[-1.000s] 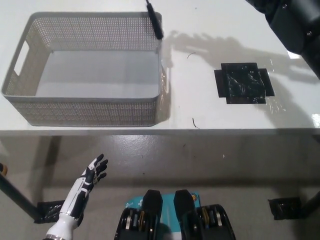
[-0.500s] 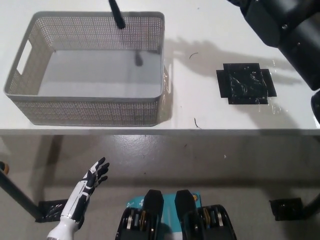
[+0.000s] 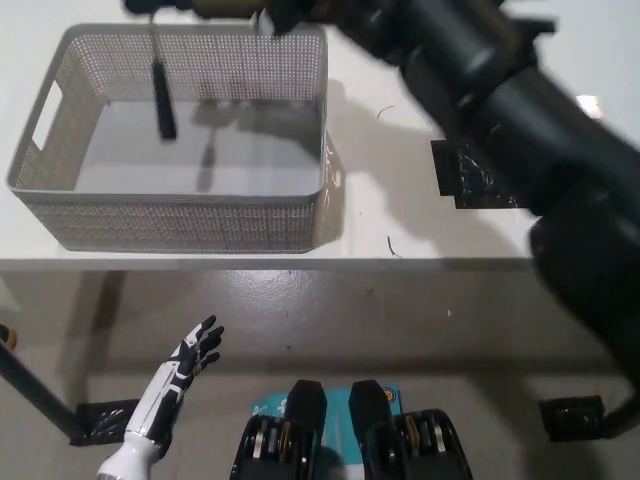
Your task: The robot uses its right hand to pick the tripod on the desk and places it into a rectangular container on the left.
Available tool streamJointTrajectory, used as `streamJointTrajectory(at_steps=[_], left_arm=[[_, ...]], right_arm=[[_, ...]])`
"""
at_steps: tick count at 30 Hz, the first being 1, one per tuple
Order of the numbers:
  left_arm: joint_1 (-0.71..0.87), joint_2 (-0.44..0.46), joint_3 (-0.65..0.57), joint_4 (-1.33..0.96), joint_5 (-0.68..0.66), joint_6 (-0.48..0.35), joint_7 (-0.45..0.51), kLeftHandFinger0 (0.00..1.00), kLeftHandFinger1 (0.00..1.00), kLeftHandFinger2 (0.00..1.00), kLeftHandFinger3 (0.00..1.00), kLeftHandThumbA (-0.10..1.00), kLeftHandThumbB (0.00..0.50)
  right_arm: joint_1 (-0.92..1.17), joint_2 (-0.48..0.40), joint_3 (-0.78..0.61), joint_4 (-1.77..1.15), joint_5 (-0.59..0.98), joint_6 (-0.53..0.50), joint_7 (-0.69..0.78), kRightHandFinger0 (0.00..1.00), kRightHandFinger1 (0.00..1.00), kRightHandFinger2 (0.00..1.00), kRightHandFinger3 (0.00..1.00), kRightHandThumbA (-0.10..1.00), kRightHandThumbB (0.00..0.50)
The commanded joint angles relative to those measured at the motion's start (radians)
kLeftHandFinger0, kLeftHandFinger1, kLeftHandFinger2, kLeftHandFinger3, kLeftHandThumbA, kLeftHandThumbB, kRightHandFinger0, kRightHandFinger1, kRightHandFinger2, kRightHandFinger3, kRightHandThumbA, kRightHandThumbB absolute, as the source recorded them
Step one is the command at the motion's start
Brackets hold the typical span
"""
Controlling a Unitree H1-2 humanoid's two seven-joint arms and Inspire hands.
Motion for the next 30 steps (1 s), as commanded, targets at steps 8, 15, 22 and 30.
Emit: streamJointTrajectory(at_steps=[8, 15, 22, 30], left_arm=[[-0.023, 0.028, -0.031, -0.041, 0.020, -0.024, -0.034, 1.00, 1.00, 1.00, 1.00, 1.00, 0.500], [-0.033, 0.020, -0.042, -0.029, -0.001, -0.020, -0.056, 1.00, 1.00, 1.00, 1.00, 1.00, 0.500], [-0.040, 0.012, -0.061, -0.030, 0.036, -0.014, -0.044, 1.00, 1.00, 1.00, 1.00, 1.00, 0.500], [-0.062, 0.012, -0.081, 0.006, 0.049, -0.019, -0.039, 1.00, 1.00, 1.00, 1.00, 1.00, 0.500]], right_arm=[[-0.030, 0.120, -0.038, 0.155, 0.029, 0.004, -0.217, 0.16, 0.25, 0.39, 0.54, -0.10, 0.283], [-0.017, 0.148, -0.036, 0.197, 0.033, 0.030, -0.219, 0.21, 0.33, 0.47, 0.55, -0.10, 0.296], [-0.013, 0.164, -0.079, 0.219, 0.083, 0.056, -0.155, 1.00, 1.00, 1.00, 1.00, 0.63, 0.500], [-0.020, 0.112, -0.072, 0.196, 0.052, 0.032, -0.206, 1.00, 1.00, 1.00, 1.00, 0.89, 0.498]])
